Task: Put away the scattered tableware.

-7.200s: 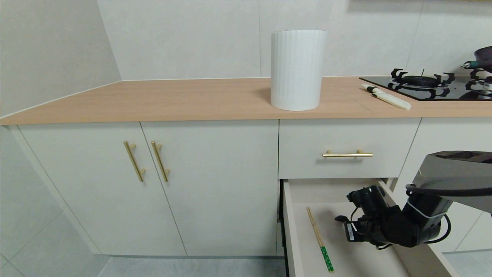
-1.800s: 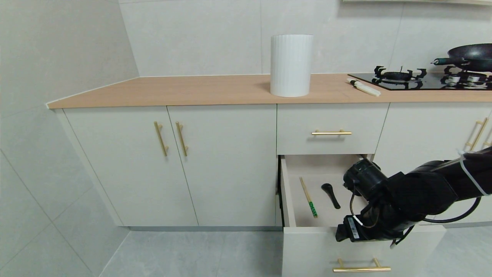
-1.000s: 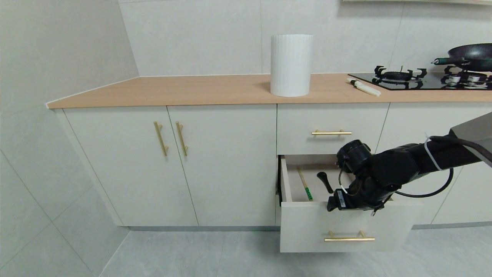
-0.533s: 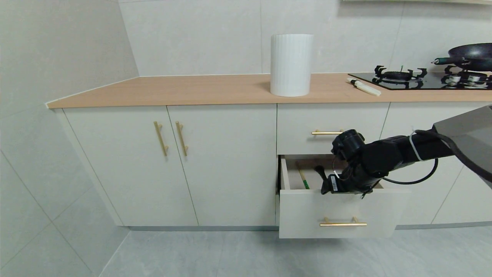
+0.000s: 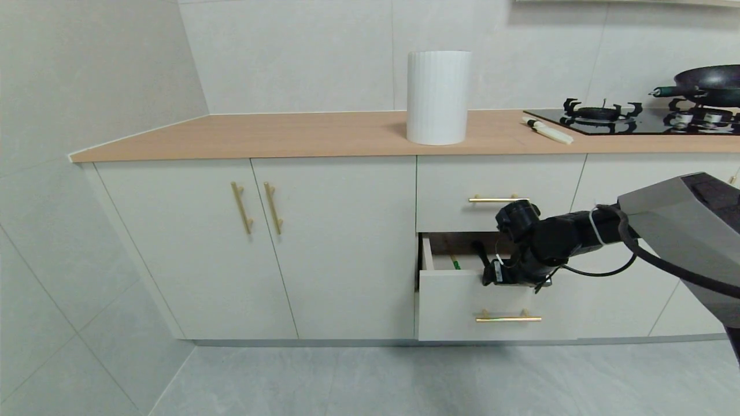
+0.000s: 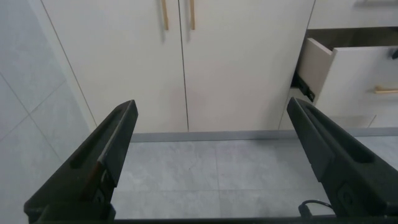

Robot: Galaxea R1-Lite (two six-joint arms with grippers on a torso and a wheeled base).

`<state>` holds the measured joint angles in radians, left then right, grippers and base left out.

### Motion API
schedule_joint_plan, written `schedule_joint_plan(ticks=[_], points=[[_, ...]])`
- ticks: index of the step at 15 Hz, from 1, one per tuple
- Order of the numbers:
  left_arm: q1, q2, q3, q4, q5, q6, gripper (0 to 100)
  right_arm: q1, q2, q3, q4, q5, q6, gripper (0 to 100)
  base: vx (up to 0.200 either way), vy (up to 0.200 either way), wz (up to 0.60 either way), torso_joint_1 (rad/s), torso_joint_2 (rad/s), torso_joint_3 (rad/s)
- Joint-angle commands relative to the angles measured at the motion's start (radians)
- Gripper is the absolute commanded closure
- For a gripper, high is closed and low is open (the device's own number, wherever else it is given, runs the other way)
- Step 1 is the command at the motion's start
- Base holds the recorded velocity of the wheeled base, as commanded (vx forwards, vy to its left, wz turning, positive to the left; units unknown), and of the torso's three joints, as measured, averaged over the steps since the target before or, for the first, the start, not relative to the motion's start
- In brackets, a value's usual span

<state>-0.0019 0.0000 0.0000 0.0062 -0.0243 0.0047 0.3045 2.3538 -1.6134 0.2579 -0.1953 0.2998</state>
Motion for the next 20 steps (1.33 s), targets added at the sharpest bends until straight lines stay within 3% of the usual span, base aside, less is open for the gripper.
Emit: schedule_joint_plan(ticks=[1,9,15,20], points=[[0.0,0.0,0.0,0.0,0.0,0.0,0,-0.007,0.035,-0.006,-0.037,-0.006,0.002,0,0.0,0.0,0.0,0.0,0.0,0.0],[0.0,0.0,0.0,0.0,0.0,0.0,0,-0.019,0.088,-0.005,-0.227,-0.049,0.021,0,0.0,0.0,0.0,0.0,0.0,0.0],[0.0,0.0,0.0,0.0,0.0,0.0,0,-0.027,0.176,-0.011,-0.459,-0.115,0.035,0,0.0,0.0,0.0,0.0,0.0,0.0],[0.0,0.0,0.0,0.0,0.0,0.0,0,-0.048,0.262,-0.079,-0.577,-0.173,0.045,0,0.0,0.0,0.0,0.0,0.0,0.0]])
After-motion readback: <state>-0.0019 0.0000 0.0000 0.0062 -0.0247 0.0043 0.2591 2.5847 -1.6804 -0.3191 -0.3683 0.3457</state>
